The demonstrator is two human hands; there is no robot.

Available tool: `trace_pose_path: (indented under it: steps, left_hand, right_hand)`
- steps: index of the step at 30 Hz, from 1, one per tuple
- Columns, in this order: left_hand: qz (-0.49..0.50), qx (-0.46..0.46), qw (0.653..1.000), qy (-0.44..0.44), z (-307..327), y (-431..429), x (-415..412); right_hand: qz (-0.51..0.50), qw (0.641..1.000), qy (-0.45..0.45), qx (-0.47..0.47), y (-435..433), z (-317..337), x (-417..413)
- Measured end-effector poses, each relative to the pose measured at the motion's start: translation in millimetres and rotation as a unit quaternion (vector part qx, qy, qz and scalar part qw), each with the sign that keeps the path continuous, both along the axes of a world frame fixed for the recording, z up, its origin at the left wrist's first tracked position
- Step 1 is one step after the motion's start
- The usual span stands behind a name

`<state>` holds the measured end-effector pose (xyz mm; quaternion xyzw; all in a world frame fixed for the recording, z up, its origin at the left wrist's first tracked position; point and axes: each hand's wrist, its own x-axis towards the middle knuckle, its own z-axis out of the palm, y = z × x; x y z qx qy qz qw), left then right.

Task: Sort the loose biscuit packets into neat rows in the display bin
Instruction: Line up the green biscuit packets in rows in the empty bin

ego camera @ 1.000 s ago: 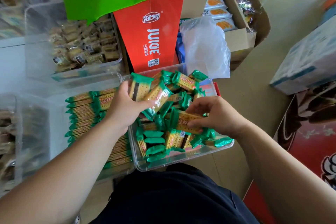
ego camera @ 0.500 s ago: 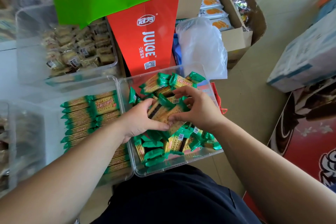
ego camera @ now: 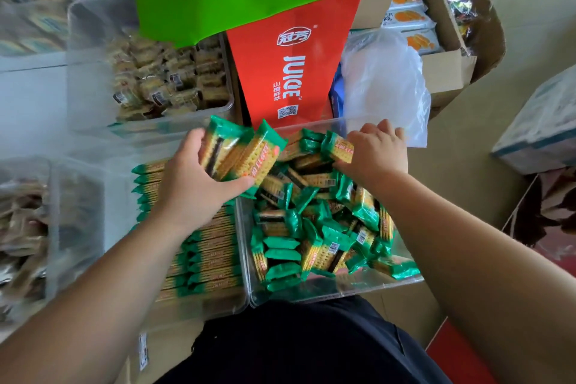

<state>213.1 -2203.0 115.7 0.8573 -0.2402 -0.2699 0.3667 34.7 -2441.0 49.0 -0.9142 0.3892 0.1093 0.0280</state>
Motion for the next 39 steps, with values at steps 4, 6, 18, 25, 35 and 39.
trace_pose_path:
  steps: [4, 6, 18, 25, 35, 39]
  left_hand:
    - [0.056, -0.017, 0.998, 0.012, -3.5, 38.8, 28.7]
    - [0.042, 0.023, 0.999, -0.007, -7.0, 58.0, 41.6]
    - [-0.291, 0.259, 0.905, -0.171, -48.4, 73.7, 53.1]
    - [-0.379, 0.281, 0.853, -0.224, -72.8, 52.8, 71.5]
    - [-0.37, 0.249, 0.866, -0.226, -77.6, 50.6, 77.1]
    - [-0.322, 0.214, 0.904, -0.183, -72.0, 56.7, 75.2]
  right_hand:
    - [0.01, 1.0, 0.017, 0.02, -2.1, 1.8, 8.9]
    - [0.001, 1.0, 0.006, 0.031, -1.2, 7.7, 10.3]
    - [-0.038, 0.935, -0.345, 0.073, 72.8, 69.8, 16.7]
    - [-0.048, 0.916, -0.296, 0.268, 133.1, 51.5, 41.5]
    - [-0.026, 0.947, -0.167, 0.275, 139.0, 27.7, 42.2]
    - [-0.029, 0.947, -0.177, 0.268, 139.3, 25.6, 40.9]
